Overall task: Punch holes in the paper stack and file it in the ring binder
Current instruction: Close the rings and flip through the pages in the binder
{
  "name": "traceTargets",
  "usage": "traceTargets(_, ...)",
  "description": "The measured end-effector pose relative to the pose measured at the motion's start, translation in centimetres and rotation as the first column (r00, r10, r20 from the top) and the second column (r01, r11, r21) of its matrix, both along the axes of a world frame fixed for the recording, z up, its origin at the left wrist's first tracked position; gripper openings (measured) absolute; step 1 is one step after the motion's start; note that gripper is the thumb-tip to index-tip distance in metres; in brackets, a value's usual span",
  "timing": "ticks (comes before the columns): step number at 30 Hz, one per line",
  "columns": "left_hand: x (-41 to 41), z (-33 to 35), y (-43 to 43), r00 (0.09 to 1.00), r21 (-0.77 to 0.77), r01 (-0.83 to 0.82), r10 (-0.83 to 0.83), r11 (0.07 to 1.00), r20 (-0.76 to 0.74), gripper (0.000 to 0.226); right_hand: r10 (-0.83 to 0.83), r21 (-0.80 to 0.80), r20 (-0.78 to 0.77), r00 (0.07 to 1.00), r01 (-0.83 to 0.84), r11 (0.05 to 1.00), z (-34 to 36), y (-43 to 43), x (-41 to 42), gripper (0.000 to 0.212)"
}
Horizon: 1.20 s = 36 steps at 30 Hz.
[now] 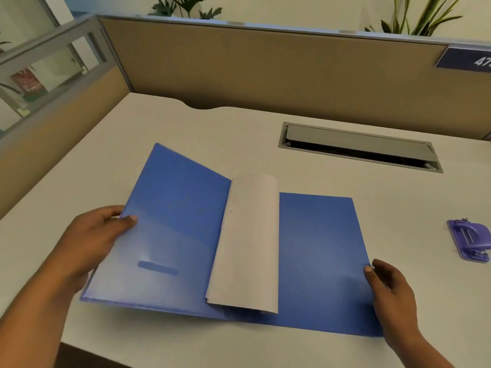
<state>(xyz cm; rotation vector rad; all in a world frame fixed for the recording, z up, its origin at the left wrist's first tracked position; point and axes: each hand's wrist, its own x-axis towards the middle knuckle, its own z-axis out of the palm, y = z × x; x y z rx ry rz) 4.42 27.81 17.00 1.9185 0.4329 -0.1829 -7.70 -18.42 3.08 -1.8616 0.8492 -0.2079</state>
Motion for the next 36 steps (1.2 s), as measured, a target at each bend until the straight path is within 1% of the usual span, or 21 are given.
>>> traceTargets(1,-0.3,1.4,-0.9,0.997,-0.064,0.069,-0.068,0.996,0.026,0.014,-0.001,0.016,0.010,1.000,0.001,1.000,0.2,-0.1,0.0,0.041)
traceTargets(3,-1.0,3.7,-3.0,0.970,-0.123,0.238,-0.230,0.963,0.078,0.024,0.004,0.048,0.013,1.000,-0.005,0.999,0.3,-0.3,0.1,0.039)
traceTargets(5,-1.4,5.3,-5.5,0.934,-0.162,0.353,-0.337,0.921,0.118,0.043,0.010,0.066,0.015,1.000,-0.011,0.998,0.4,-0.6,0.0,0.038)
traceTargets(6,-1.5,5.5,-6.8,0.924,-0.174,0.378,-0.358,0.909,0.135,0.050,0.013,0.075,0.012,1.000,-0.014,0.997,0.4,-0.7,0.0,0.037)
traceTargets(9,-1.6,5.1,-11.1,0.908,-0.194,0.406,-0.372,0.893,0.191,0.048,0.021,0.110,0.010,1.000,-0.022,0.994,0.4,-1.1,-0.2,0.034)
traceTargets(13,-1.9,3.0,-16.7,0.907,-0.150,0.389,-0.349,0.909,0.236,0.057,0.064,0.142,0.035,0.997,-0.069,0.987,0.9,-1.4,-0.5,0.033)
traceTargets(15,-2.6,1.7,-18.8,0.887,-0.123,0.411,-0.365,0.903,0.282,0.052,0.083,0.186,0.077,0.994,-0.096,0.978,1.0,-1.5,-0.8,0.043)
traceTargets(17,-3.2,-0.2,-20.8,0.843,-0.043,0.469,-0.432,0.882,0.322,0.044,0.070,0.266,0.119,0.990,-0.100,0.959,1.0,-2.0,-1.3,0.064)
traceTargets(19,-3.8,-2.3,-22.2,0.776,0.122,0.530,-0.538,0.839,0.331,0.047,0.031,0.393,0.138,0.990,-0.083,0.916,0.9,-2.5,-1.4,0.084)
traceTargets(20,-4.0,-3.5,-22.8,0.730,0.232,0.561,-0.607,0.795,0.315,0.054,0.007,0.471,0.135,0.991,-0.070,0.880,0.8,-2.8,-1.4,0.088)
traceTargets(22,-4.3,-5.9,-23.9,0.636,0.472,0.587,-0.736,0.658,0.234,0.064,-0.036,0.598,0.120,0.992,-0.043,0.800,0.7,-3.5,-1.5,0.088)
traceTargets(24,-4.3,-8.4,-24.8,0.570,0.643,0.573,-0.811,0.508,0.133,0.071,-0.055,0.656,0.109,0.993,-0.030,0.754,0.9,-3.9,-1.5,0.087)
traceTargets(25,-4.2,-9.7,-25.1,0.554,0.693,0.565,-0.828,0.447,0.082,0.073,-0.051,0.631,0.107,0.993,-0.028,0.775,1.0,-3.8,-1.5,0.085)
traceTargets(26,-4.1,-10.9,-25.2,0.540,0.734,0.554,-0.841,0.392,0.041,0.073,-0.023,0.543,0.101,0.995,-0.035,0.839,1.1,-3.6,-1.5,0.080)
traceTargets(28,-4.1,-12.7,-25.4,0.509,0.778,0.553,-0.860,0.297,-0.034,0.072,0.090,0.200,0.045,0.995,-0.098,0.975,0.9,-2.9,-1.4,0.059)
traceTargets(29,-4.2,-13.4,-25.4,0.499,0.791,0.556,-0.864,0.255,-0.072,0.073,0.174,0.004,-0.001,0.985,-0.174,0.985,0.6,-2.6,-1.5,0.057)
traceTargets(30,-4.2,-14.1,-25.4,0.494,0.806,0.547,-0.865,0.228,-0.090,0.074,0.270,-0.150,-0.039,0.962,-0.273,0.950,0.0,-2.2,-1.6,0.061)
traceTargets(31,-4.3,-14.6,-25.6,0.495,0.815,0.538,-0.863,0.215,-0.099,0.076,0.370,-0.272,-0.092,0.924,-0.381,0.884,-0.5,-1.8,-1.6,0.066)
traceTargets(33,-4.2,-15.0,-25.7,0.524,0.827,0.509,-0.848,0.239,-0.077,0.083,0.512,-0.445,-0.240,0.825,-0.562,0.698,-1.9,-0.8,-1.7,0.076)
traceTargets(34,-4.0,-15.1,-25.8,0.548,0.829,0.495,-0.834,0.259,-0.067,0.087,0.528,-0.495,-0.304,0.793,-0.605,0.624,-2.5,-0.4,-1.7,0.082)
traceTargets(36,-3.6,-15.0,-25.9,0.590,0.820,0.496,-0.804,0.287,-0.075,0.091,0.504,-0.542,-0.359,0.786,-0.615,0.573,-3.0,0.3,-1.7,0.085)
